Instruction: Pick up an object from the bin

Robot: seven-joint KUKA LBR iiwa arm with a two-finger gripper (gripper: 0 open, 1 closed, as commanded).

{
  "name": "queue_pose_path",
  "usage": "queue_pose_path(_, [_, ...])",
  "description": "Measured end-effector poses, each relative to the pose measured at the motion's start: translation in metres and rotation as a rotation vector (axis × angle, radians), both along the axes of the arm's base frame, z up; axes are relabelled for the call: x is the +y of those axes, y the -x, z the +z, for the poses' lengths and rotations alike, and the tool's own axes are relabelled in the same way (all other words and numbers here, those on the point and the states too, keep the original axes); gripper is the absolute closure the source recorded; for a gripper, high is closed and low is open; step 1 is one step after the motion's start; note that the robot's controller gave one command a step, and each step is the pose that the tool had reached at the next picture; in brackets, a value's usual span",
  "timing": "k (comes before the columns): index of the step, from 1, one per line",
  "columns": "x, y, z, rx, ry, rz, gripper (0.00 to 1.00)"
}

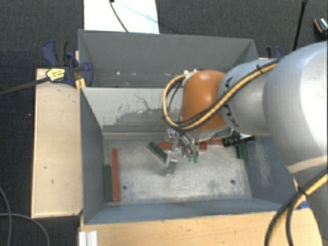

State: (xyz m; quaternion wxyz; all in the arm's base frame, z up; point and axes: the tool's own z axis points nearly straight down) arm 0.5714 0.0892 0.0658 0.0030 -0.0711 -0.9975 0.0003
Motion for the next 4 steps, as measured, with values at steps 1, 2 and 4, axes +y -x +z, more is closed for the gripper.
queue_pose_path(1, [0.002,0.003,0.037,-0.012,-0.002,0.014,0.00])
queue_pose_path(2, [0.009,0.002,0.043,-0.015,-0.003,-0.077,0.00])
queue_pose_path(4, [0.004,0.001,0.003,-0.005,-0.001,-0.101,0.00])
